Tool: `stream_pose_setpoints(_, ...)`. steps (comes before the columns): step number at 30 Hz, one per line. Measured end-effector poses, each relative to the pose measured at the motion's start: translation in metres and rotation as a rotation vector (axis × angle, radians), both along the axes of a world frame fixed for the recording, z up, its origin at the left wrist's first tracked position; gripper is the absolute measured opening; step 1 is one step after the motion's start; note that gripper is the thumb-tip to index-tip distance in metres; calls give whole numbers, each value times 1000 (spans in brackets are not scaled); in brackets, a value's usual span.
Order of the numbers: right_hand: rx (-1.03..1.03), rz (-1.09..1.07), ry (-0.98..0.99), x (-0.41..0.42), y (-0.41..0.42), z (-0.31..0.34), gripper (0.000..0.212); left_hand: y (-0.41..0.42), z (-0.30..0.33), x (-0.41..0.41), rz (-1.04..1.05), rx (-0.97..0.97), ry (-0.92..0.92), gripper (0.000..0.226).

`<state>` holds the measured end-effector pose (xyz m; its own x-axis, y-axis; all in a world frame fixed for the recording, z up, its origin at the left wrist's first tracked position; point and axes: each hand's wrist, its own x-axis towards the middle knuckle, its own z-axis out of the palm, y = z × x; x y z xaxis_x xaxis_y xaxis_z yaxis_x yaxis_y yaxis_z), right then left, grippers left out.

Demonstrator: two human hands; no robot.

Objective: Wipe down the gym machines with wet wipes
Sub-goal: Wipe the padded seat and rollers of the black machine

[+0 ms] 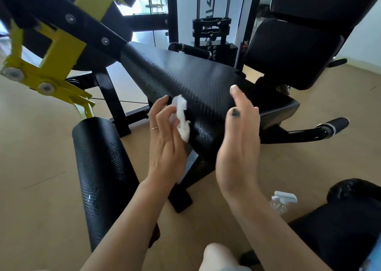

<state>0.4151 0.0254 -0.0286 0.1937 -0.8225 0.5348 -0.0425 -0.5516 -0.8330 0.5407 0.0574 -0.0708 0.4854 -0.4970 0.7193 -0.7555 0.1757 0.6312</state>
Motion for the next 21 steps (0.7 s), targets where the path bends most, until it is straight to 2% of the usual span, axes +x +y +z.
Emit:
stream_pose_setpoints(2,-71,-114,57,11,2,-4,57,-1,2,-3,19,22,86,27)
stream_pose_setpoints(5,-106,-172,-18,17,-3,-7,55,6,13,-23,78,45,163,17)
stream_pose_setpoints(8,-143,-154,-58,16,-4,-11,53,18,14,-37,302,138,9,17)
stream_pose_setpoints(9,-151,-146,-67,14,-6,-12,52,20,14,-41,318,142,-3,16)
stream_pose_setpoints(13,-174,-101,-65,5,-10,-13,52,20,24,-54,103,90,213,11)
stream_pose_setpoints(16,-214,-72,-86,-3,-14,-13,51,23,29,-65,81,57,106,20)
stream_pose_setpoints(19,-241,-65,-69,-8,-19,-15,51,23,25,-70,36,4,-48,13)
stream_pose_setpoints(21,-264,-76,-74,-7,-21,-18,51,18,19,-60,16,-9,-60,14)
